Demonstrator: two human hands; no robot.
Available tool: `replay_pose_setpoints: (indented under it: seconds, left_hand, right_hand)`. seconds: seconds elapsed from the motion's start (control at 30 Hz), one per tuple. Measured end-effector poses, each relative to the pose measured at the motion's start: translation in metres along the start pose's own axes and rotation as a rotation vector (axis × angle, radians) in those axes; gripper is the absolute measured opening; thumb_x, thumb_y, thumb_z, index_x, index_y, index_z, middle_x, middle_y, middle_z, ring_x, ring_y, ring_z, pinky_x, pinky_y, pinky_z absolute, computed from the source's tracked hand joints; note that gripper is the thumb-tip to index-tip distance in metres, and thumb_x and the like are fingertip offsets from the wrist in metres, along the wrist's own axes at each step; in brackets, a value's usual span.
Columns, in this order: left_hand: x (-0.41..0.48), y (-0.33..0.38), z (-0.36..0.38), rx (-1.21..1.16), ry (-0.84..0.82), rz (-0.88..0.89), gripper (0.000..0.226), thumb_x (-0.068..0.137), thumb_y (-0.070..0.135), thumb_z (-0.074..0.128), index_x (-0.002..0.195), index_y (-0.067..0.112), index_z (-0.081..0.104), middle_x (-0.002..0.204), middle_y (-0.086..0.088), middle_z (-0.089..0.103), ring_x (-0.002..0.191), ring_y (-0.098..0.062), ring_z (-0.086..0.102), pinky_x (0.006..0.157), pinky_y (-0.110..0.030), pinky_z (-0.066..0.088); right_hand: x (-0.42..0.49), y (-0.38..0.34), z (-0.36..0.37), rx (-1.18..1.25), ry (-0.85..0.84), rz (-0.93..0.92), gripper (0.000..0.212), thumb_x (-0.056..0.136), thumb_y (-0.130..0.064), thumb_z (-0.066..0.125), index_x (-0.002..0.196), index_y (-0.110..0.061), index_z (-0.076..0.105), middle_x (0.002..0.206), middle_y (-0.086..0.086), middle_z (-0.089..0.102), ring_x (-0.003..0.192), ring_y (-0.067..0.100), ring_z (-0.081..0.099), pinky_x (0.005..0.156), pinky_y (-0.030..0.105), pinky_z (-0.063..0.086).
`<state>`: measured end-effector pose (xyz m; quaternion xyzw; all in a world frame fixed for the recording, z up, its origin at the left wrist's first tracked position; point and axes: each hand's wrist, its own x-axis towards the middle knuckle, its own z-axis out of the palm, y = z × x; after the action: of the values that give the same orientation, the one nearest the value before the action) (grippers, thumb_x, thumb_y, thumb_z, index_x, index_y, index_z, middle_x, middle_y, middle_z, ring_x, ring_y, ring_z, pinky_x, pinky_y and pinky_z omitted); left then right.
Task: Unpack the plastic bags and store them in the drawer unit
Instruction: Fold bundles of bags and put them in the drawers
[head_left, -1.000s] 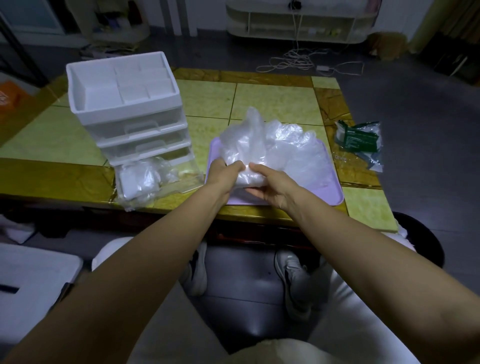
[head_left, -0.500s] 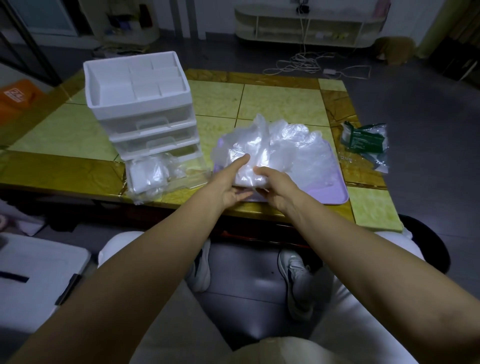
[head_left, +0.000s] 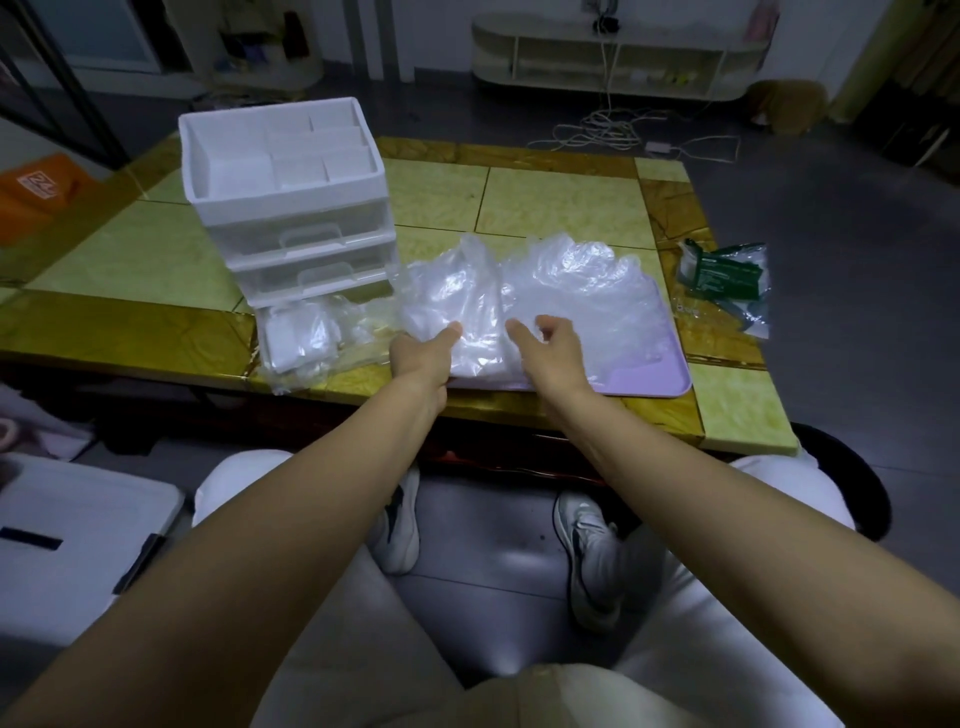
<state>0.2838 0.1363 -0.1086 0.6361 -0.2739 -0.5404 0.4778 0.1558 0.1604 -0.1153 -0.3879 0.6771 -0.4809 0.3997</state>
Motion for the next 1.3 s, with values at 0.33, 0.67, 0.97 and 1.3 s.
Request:
replay_pose_setpoints:
  seconds: [0.33,0.67,0.97,1.3]
  left_hand:
    - [-0.010,0.004,0.000,0.037,-0.276,-0.118,0.063,0.072,0.027,0.079,0.126,0.008,0.052,0.117,-0.013,0.066,0.094,-0.029,0.067,0.078,-0.041,0.055]
    - [-0.016,0.005,-0.021,-0.141,-0.380,-0.249,0.028,0.091,0.009,0.061,0.118,0.005,0.056,0.089,-0.008,0.065,0.077,-0.019,0.063,0.061,-0.032,0.058]
    - [-0.004,0.000,-0.044,0.194,-0.248,-0.041,0.040,0.078,0.016,0.076,0.111,0.003,0.058,0.100,-0.011,0.067,0.086,-0.024,0.066,0.067,-0.034,0.056]
    - [0.023,0.013,-0.090,0.175,-0.193,0.144,0.065,0.065,0.028,0.086,0.116,0.000,0.057,0.106,-0.010,0.068,0.089,-0.018,0.067,0.077,-0.029,0.057]
  right_hand:
    - [-0.016,-0.011,0.006,0.432,-0.230,0.247,0.035,0.094,-0.018,0.058,0.121,0.004,0.057,0.108,0.020,0.066,0.085,0.029,0.067,0.058,0.030,0.056]
    - [-0.017,-0.014,0.023,0.239,-0.200,0.204,0.064,0.084,-0.026,0.069,0.136,-0.004,0.040,0.134,0.012,0.052,0.114,0.030,0.059,0.099,0.045,0.049]
    - [-0.031,-0.025,0.022,-0.386,-0.234,-0.875,0.029,0.083,-0.015,0.053,0.107,-0.015,0.068,0.112,-0.001,0.068,0.111,0.018,0.059,0.100,0.035,0.040]
    - [-0.014,-0.024,0.056,-0.386,-0.633,-0.333,0.059,0.079,-0.040,0.075,0.129,-0.019,0.052,0.122,-0.002,0.062,0.109,0.012,0.059,0.094,0.027,0.048]
